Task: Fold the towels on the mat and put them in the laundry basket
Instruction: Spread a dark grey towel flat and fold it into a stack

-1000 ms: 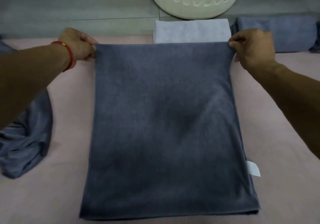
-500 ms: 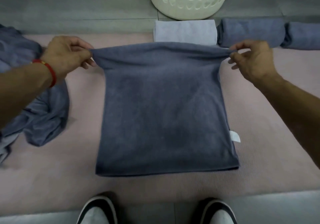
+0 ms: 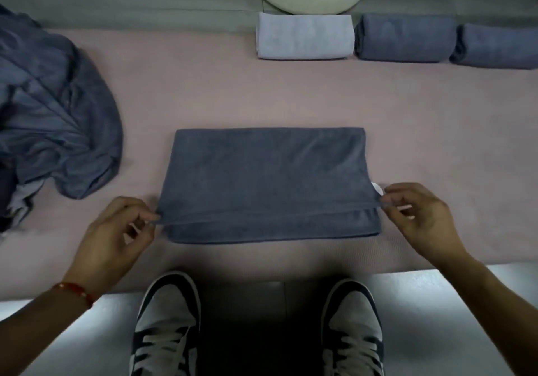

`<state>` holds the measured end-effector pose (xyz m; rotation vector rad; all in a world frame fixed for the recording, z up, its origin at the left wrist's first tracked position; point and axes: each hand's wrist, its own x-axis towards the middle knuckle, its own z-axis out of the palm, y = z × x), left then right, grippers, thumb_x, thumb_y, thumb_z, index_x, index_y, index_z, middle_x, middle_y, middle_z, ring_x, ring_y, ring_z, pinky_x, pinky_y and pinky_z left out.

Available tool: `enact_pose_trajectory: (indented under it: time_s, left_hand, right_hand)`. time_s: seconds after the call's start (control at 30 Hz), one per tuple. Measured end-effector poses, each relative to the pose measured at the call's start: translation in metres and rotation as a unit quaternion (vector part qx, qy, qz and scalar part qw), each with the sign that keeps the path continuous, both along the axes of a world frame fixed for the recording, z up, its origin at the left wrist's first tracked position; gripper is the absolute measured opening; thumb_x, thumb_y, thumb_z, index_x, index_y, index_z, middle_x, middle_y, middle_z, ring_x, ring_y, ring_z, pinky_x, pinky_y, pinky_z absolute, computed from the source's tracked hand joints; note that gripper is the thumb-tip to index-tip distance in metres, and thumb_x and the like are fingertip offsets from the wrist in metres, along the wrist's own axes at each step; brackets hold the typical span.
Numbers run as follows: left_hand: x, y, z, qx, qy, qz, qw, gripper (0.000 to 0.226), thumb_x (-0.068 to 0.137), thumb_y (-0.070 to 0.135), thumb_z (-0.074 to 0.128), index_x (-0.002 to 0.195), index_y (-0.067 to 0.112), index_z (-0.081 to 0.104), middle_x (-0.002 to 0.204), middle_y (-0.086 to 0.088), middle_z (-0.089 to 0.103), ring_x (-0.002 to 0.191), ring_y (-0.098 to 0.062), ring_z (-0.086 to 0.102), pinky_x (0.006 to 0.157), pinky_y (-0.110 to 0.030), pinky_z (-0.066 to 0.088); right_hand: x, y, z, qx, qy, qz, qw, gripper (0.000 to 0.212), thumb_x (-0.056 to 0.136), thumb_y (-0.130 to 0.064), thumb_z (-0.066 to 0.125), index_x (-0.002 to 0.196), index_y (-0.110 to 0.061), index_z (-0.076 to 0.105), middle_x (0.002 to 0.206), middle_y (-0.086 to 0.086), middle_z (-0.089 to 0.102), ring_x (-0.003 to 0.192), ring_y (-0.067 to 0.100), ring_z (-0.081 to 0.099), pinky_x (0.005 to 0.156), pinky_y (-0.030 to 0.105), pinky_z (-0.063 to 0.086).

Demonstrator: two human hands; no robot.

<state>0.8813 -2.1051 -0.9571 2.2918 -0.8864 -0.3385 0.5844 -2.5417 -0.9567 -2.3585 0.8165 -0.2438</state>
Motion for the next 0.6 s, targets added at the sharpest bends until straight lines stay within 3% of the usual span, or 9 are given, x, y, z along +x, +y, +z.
enact_pose_trajectory:
  time_s: [0.07,0.27,0.37,0.43,0.5,0.6]
  left_hand:
    - [-0.008,0.008,-0.005,0.009,-0.005,0.003,1.000,0.009,0.082,0.015,0.069,0.091,0.016,0.071,0.099,0.005,0.056,0.074,-0.010,0.058,0.071,-0.018,0.047]
    - [-0.015,0.025,-0.020,0.088,-0.031,-0.088,0.992,0.030,0.090,0.037,0.050,0.102,0.023,0.074,0.108,0.012,0.055,0.083,-0.002,0.056,0.077,-0.020,0.046]
    - [-0.011,0.019,-0.025,0.111,0.004,-0.105,0.988,0.029,0.085,0.035,0.051,0.104,0.030,0.072,0.113,0.015,0.058,0.092,-0.004,0.061,0.081,-0.022,0.048]
    - [-0.004,0.008,-0.021,0.108,0.031,-0.080,0.990,0.033,0.075,0.035,0.051,0.101,0.030,0.071,0.111,0.013,0.059,0.092,-0.003,0.059,0.085,-0.020,0.046]
    - [0.008,-0.011,-0.013,0.088,0.030,-0.049,0.994,0.033,0.075,0.030,0.057,0.105,0.027,0.069,0.109,0.009,0.061,0.090,-0.007,0.061,0.084,-0.019,0.046]
    - [0.042,-0.053,-0.014,0.076,0.033,0.026,0.996,0.026,0.088,0.015,0.069,0.112,0.024,0.063,0.109,-0.004,0.063,0.083,-0.022,0.065,0.082,-0.033,0.051]
  right_hand:
    - [-0.014,0.007,-0.005,-0.006,0.013,0.000,1.000,0.024,0.080,-0.001,0.081,0.096,-0.019,0.077,0.111,-0.002,0.068,0.086,0.005,0.066,0.073,0.007,0.053]
    - [-0.043,0.012,-0.017,-0.065,0.020,0.073,0.995,0.029,0.073,0.006,0.083,0.093,-0.013,0.078,0.111,0.001,0.064,0.089,0.003,0.063,0.076,0.009,0.052]
    - [-0.042,0.013,-0.025,-0.090,0.061,0.126,0.986,0.029,0.073,0.002,0.084,0.095,-0.015,0.076,0.113,0.002,0.063,0.085,0.014,0.065,0.074,0.027,0.059]
    - [-0.031,0.013,-0.020,-0.099,0.084,0.114,0.985,0.016,0.079,-0.013,0.079,0.094,-0.016,0.075,0.115,0.002,0.063,0.083,0.018,0.066,0.070,0.039,0.062]
    - [-0.013,0.010,-0.012,-0.108,0.086,0.068,0.988,0.016,0.086,-0.027,0.066,0.094,-0.016,0.074,0.114,0.003,0.063,0.078,0.016,0.062,0.069,0.040,0.061]
    - [0.034,-0.005,-0.009,-0.106,0.059,0.024,0.992,0.021,0.098,-0.028,0.060,0.109,-0.012,0.069,0.114,0.009,0.062,0.080,0.020,0.062,0.073,0.044,0.061]
